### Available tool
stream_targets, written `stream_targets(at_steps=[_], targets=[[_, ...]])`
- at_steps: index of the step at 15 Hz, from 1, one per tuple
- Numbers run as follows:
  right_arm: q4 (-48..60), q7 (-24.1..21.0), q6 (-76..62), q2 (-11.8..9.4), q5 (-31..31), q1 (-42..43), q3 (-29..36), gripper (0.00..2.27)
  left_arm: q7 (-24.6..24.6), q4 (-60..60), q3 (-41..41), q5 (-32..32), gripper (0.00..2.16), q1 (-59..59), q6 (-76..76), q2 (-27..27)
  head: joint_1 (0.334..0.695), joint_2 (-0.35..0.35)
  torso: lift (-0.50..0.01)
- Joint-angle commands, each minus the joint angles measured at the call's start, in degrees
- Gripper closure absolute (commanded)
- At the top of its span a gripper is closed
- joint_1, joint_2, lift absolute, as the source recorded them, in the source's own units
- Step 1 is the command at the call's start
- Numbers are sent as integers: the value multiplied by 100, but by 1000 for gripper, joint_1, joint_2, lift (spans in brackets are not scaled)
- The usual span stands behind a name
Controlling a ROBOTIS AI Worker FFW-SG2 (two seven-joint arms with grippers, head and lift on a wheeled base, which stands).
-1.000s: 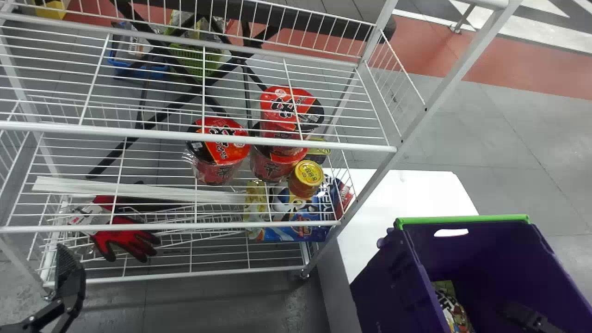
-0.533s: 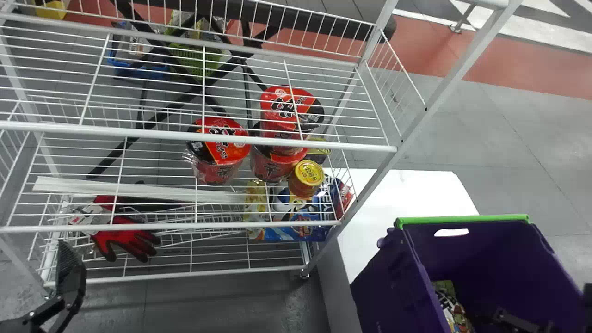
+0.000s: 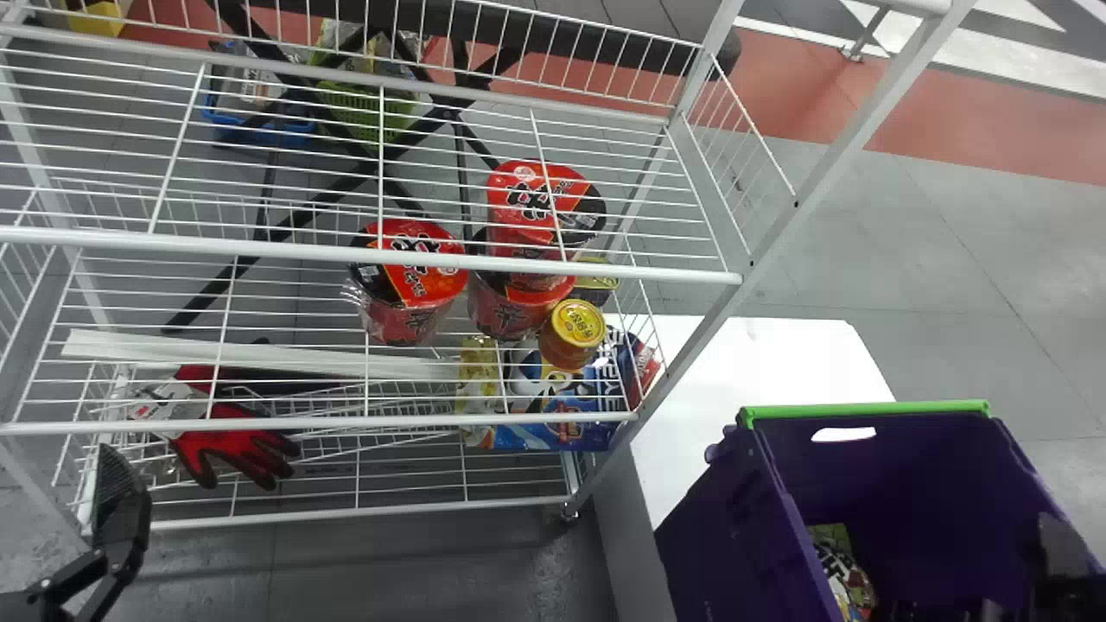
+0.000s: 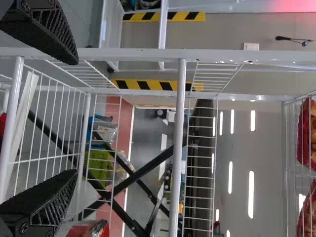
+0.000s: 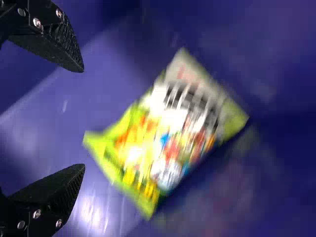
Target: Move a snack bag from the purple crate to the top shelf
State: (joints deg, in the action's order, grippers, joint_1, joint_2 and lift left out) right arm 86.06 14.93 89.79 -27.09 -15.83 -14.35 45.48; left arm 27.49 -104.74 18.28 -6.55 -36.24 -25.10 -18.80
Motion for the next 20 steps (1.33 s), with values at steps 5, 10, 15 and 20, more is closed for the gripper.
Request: stream_targets(at_steps=[5,10,15,20], targets=[[-1601,54,-633,-297,941,740,-1015,140,-24,6,26,-13,-2,29,-95,-36,695,-350,-452],[-2304,766,-1863,-332,1873,1188,-1261,124,-42,59,26,-30,-2,29,-131,-62,695,-350,-452],[-2884,1566,-2935,-393,2611,1408,-1832,113,-42,68,26,-57,-2,38,-148,-89,695,-350,-452],[-3148,1821,-3129,-349,3217,1549,-2474,100,-33,120,26,-92,-2,64,-166,-80,695,-350,-452]])
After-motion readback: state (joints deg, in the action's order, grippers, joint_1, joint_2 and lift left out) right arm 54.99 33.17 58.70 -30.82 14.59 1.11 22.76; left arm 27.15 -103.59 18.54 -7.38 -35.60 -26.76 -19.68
